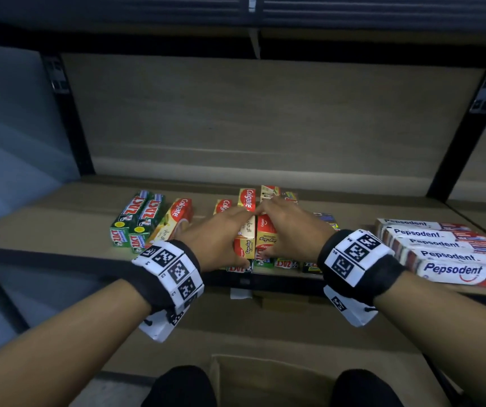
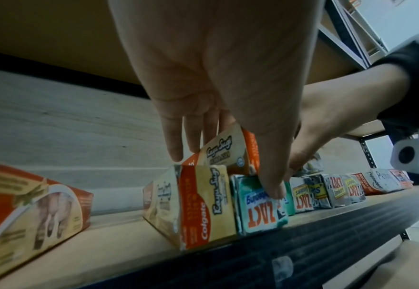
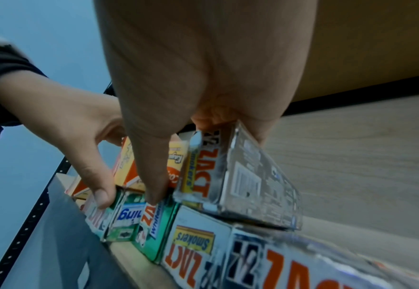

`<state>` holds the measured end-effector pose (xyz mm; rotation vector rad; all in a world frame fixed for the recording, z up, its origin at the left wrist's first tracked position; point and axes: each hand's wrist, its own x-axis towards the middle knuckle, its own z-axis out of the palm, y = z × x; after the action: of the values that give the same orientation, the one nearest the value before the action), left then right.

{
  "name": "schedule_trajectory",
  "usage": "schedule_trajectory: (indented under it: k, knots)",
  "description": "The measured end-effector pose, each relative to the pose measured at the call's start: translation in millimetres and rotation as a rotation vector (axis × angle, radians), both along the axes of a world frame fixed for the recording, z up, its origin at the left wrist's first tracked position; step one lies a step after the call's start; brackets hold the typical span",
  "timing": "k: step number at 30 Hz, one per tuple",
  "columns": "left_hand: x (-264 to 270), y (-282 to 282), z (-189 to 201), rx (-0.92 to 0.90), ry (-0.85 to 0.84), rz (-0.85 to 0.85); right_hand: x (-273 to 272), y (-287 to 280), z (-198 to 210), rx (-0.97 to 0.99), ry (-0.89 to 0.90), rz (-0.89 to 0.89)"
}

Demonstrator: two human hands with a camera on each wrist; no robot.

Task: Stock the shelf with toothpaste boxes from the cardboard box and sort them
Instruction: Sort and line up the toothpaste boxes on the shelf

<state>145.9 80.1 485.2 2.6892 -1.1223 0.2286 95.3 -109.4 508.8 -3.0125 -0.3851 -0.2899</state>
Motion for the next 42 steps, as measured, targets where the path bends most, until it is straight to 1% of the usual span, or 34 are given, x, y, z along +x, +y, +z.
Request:
schedule_trajectory:
  k: [7, 12, 16, 19, 21, 23, 25, 27, 29, 32, 35, 38, 42]
  knots:
    - [3.7, 7.4, 0.5, -0.114, -0.020, -0.091, -2.0, -0.9, -6.6, 0.005, -0.092, 0.028]
    - [3.6, 14.2, 3.2, -0.296, -0.029, -0.182, -8.8, 1.9, -3.1, -0.001, -0.221, 0.016]
    - [1.5, 20.3, 10.8, -0.444, -0.075, -0.230, -14.4, 5.7, 6.2, 0.115, -0.252, -0.002]
    - [4.0, 27.0, 16.9, -0.502, -0.134, -0.197, -13.6, 10.6, 9.8, 0.208, -0.284, 0.006]
    - [7.0, 32.8, 19.5, -0.528, -0.169, -0.168, -12.0, 13.9, 11.2, 0.311, -0.300, 0.000]
    - [8.3, 39.2, 20.5, -0.553, -0.168, -0.149, -10.6, 16.7, 12.9, 0.419, -0.333, -0.019]
    - [7.9, 46.3, 21.7, -0.569, -0.178, -0.129, -9.1, 21.3, 14.2, 0.515, -0.380, -0.032]
    - [8.0, 55.0, 23.2, -0.571, -0.225, -0.107, -6.6, 28.5, 14.5, 0.590, -0.424, -0.019]
    - [8.7, 65.3, 24.9, -0.553, -0.277, -0.083, -3.2, 38.4, 14.6, 0.597, -0.481, 0.023]
    - [10.1, 84.9, 27.1, -0.516, -0.327, -0.032, 2.8, 57.0, 16.6, 0.548, -0.545, 0.072]
    - [11.3, 109.5, 28.8, -0.525, -0.319, 0.017, 11.7, 81.0, 17.7, 0.567, -0.546, 0.095]
    - [14.4, 133.6, 29.8, -0.508, -0.349, 0.043, 22.7, 109.3, 15.4, 0.601, -0.554, 0.134]
    - [25.6, 160.9, 29.1, -0.444, -0.358, 0.079, 37.0, 147.0, 9.9, 0.654, -0.463, 0.217]
